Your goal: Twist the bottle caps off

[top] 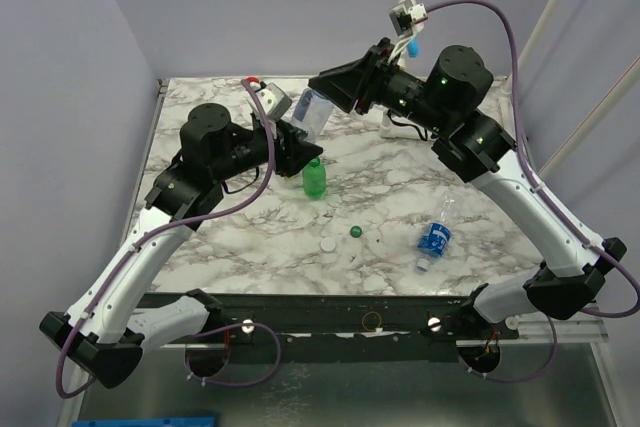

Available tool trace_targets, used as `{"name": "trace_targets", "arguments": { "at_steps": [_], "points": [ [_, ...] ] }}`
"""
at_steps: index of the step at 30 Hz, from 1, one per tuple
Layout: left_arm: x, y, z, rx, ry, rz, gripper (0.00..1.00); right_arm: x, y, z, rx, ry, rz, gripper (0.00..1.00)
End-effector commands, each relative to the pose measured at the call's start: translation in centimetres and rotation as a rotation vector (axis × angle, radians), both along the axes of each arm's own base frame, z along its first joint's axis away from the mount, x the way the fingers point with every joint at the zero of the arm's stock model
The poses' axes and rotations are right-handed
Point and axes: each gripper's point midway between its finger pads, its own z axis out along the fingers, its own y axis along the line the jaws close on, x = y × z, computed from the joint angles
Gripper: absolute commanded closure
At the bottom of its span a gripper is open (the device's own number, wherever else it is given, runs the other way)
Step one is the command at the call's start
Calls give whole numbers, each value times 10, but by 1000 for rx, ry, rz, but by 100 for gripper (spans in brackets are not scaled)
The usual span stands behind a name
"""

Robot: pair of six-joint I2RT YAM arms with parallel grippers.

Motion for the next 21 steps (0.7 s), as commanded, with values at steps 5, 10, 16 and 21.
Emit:
{"name": "trace_targets", "arguments": {
  "at_steps": [5,10,16,21],
  "points": [
    [-4,1,14,-36,-31,-6,91,-13,9,-2,10,4,73,80],
    [-25,-7,27,-72,-27,-111,92,-33,4,0,-23,-58,144,99],
    [-108,-23,50,-172,129,-544,88,-143,-16,9,36,-358,617,99],
    [-142,-19,52,-172,207,-745,91,-184,-31,-1,51,-409,831,99]
  ]
}}
